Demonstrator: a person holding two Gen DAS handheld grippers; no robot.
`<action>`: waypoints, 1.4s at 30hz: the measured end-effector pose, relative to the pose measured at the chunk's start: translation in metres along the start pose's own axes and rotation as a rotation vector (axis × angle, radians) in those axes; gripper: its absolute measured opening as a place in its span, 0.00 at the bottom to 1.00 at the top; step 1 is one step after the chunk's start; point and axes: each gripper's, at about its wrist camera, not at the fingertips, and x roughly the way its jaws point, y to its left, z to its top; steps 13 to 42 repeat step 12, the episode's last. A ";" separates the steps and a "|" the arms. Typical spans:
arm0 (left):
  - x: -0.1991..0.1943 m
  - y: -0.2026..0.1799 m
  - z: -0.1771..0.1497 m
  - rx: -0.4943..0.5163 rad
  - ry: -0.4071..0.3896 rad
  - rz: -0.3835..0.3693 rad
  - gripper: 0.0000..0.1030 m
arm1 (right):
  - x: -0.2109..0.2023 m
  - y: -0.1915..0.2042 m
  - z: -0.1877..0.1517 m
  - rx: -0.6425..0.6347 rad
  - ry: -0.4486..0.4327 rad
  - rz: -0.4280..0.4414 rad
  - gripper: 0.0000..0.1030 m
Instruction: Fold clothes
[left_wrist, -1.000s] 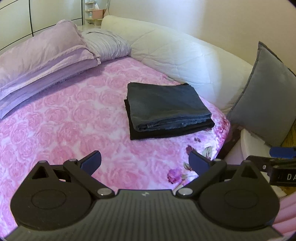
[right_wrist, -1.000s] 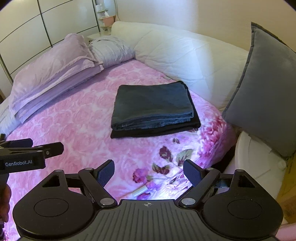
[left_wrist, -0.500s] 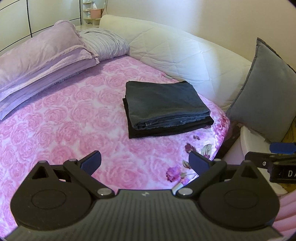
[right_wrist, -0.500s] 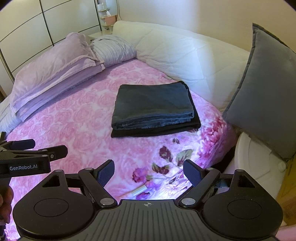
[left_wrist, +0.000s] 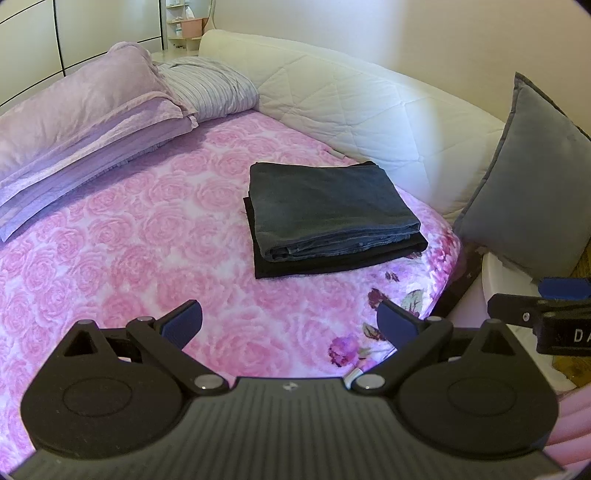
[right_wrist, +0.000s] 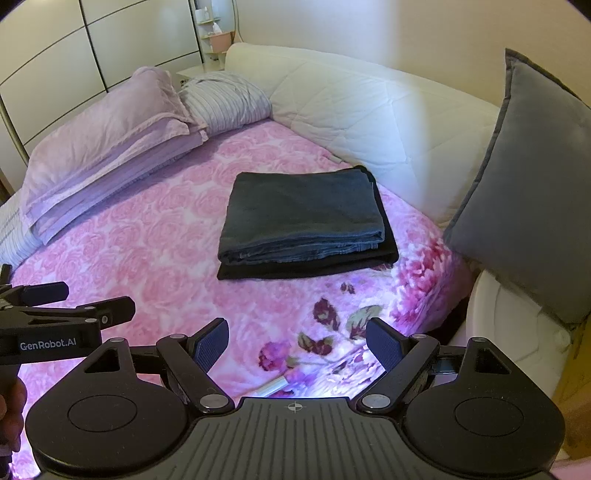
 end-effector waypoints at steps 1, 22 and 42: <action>0.000 -0.001 0.000 0.001 -0.001 0.000 0.97 | 0.000 -0.001 0.000 -0.001 -0.001 0.000 0.82; 0.003 -0.010 0.002 0.003 -0.004 0.003 0.97 | 0.003 -0.011 0.003 -0.005 0.005 0.001 0.82; 0.003 -0.010 0.002 0.003 -0.004 0.003 0.97 | 0.003 -0.011 0.003 -0.005 0.005 0.001 0.82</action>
